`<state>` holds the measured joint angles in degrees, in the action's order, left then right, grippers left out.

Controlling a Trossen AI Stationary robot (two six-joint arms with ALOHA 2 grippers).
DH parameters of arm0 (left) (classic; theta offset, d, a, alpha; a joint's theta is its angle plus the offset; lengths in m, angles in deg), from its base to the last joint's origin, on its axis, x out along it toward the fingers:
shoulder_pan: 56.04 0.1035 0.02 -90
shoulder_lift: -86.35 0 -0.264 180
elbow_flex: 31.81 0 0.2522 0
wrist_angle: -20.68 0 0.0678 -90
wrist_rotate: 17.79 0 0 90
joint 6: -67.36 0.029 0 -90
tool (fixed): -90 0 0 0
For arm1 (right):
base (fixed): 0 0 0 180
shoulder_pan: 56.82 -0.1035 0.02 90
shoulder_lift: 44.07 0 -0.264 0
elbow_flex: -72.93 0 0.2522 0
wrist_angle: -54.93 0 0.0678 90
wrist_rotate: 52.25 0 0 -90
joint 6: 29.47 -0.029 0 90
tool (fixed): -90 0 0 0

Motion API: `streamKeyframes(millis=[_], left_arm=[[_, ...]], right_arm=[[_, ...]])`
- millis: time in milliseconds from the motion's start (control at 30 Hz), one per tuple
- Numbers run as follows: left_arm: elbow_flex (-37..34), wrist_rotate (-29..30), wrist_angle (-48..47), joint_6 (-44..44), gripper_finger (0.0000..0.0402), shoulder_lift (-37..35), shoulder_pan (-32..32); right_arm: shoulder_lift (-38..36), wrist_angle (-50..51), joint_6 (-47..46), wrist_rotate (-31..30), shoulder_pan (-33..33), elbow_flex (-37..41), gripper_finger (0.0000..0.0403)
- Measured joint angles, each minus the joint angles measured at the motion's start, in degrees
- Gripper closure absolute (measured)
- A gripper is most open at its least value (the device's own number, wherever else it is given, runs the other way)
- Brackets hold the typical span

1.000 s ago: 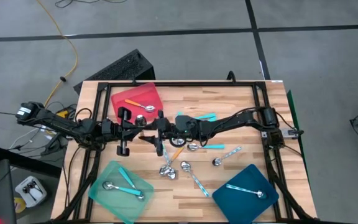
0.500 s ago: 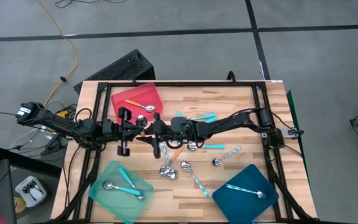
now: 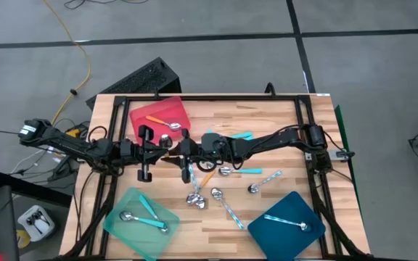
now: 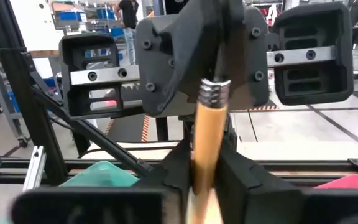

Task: Sort silverware by color (type)
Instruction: Put the yellow spoon into the pink bin

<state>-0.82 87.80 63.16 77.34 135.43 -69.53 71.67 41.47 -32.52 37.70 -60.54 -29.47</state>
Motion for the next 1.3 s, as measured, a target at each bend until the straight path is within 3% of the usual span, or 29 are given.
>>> streamKeyframes(millis=[33,367,500,800,1000,1300], left_arm=[[0.0,-0.1,0.0,0.0,0.0402,0.0,0.0],[0.0,0.1,-0.2,-1.3,0.0401,0.0,0.0],[0.0,3.5,-1.3,-1.5,0.0393,0.0,0.0],[0.0,2.9,-5.3,-1.8,0.0292,-1.1,-0.6],[0.0,9.5,-10.9,-1.2,0.0227,-6.8,-2.7],[0.0,11.7,-22.7,-2.7,0.0209,-18.4,-6.6]], right_arm=[[0.0,0.0,0.0,0.0,0.0,0.0,0.0349],[0.0,0.2,-1.7,-2.0,-0.5,0.0,0.0349],[0.0,0.5,-2.1,-2.6,-0.4,0.0,0.0349],[0.0,0.3,-2.0,-2.4,-0.4,0.0,0.0349],[0.0,0.3,-1.9,-2.4,-0.1,0.0,0.0349],[0.0,0.4,-2.8,-1.2,1.9,-0.1,0.0349]])
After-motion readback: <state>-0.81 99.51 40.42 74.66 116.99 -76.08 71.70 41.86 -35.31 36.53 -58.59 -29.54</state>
